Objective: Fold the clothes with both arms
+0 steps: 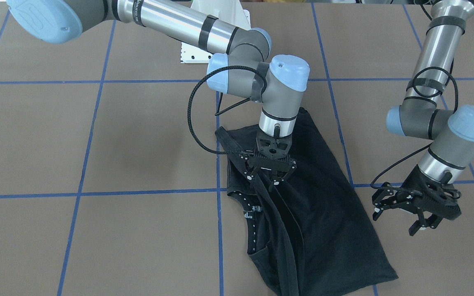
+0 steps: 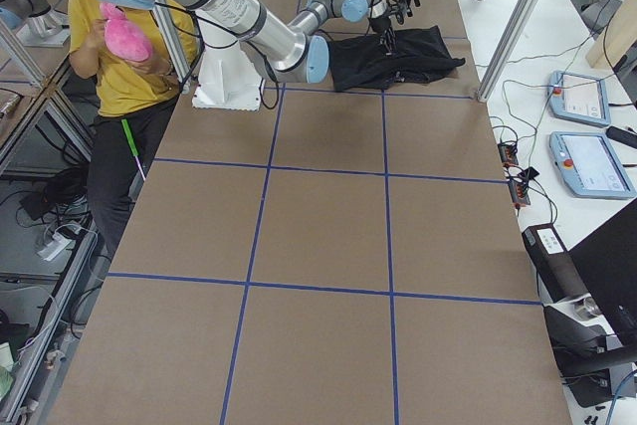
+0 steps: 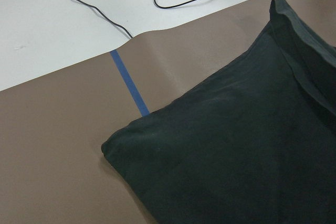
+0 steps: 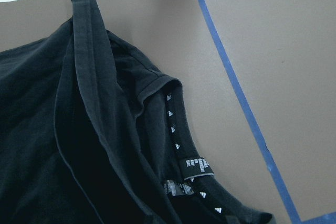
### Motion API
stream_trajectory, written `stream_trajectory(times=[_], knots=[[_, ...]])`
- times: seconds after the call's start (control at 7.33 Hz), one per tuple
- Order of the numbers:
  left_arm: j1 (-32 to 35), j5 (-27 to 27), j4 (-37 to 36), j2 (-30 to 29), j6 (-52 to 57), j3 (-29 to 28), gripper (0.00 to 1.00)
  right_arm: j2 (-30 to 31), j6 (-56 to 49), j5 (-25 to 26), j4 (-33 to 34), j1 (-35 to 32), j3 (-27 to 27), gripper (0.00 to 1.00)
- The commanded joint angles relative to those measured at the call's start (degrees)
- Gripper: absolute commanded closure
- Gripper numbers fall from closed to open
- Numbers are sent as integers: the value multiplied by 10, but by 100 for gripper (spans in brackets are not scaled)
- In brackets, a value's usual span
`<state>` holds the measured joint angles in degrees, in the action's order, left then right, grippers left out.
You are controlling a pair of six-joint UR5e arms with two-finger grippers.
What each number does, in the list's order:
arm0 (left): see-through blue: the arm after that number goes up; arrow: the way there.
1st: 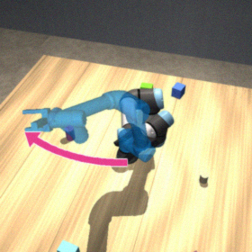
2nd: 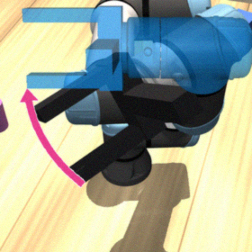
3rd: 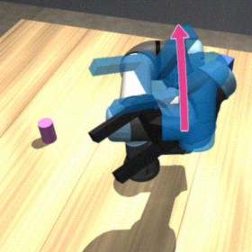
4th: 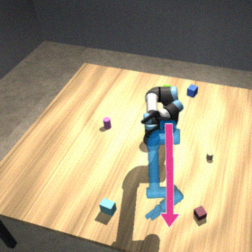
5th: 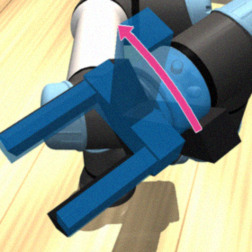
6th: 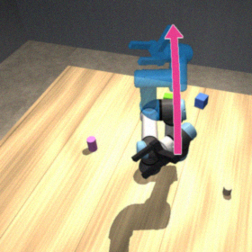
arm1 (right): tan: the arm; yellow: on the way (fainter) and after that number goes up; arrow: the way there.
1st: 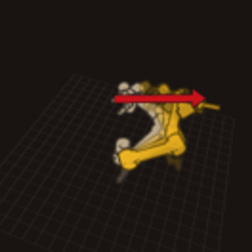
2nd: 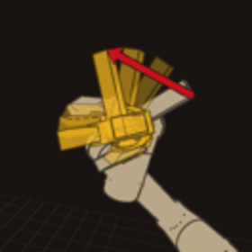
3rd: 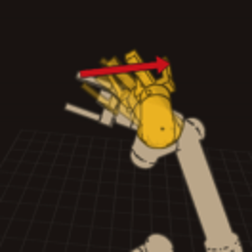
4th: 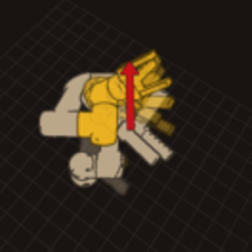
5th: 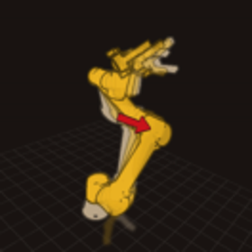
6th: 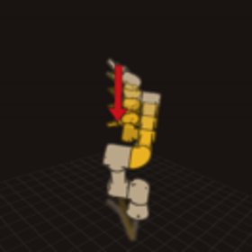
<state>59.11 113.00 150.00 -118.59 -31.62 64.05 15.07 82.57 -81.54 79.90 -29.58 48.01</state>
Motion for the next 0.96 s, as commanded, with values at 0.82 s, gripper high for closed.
stream_trajectory(times=[0.82], knots=[[1,0,2,14,0,4,0,-46,-202,10,-48,9,-95,50]])
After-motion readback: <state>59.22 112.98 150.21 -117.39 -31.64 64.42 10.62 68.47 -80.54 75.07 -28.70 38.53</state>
